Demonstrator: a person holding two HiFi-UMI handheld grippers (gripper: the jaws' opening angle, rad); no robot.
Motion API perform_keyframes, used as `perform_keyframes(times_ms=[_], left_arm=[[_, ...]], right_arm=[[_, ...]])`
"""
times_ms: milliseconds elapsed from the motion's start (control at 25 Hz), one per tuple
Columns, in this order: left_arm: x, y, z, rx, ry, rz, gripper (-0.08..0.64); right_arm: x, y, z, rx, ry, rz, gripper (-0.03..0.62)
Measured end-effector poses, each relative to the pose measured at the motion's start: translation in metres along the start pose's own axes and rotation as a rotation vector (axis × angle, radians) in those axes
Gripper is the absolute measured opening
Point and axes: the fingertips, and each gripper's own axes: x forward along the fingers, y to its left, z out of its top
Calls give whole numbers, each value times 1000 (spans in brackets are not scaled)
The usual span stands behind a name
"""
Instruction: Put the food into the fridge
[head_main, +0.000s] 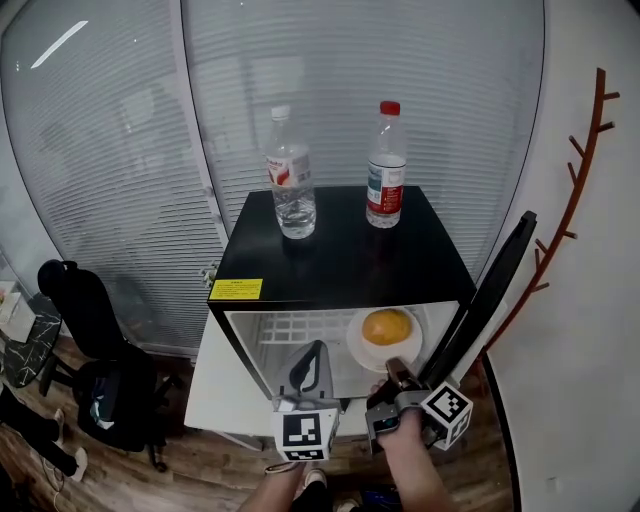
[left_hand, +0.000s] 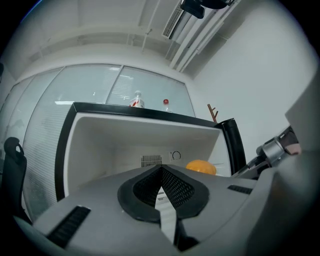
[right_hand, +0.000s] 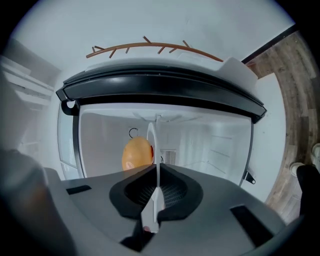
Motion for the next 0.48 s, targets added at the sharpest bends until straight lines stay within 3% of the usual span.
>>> perform_keyframes(times_ms=[480], left_arm=[[35, 14, -6, -32, -13, -49, 26]], right_arm=[[39, 15, 2, 14, -44, 8, 35]])
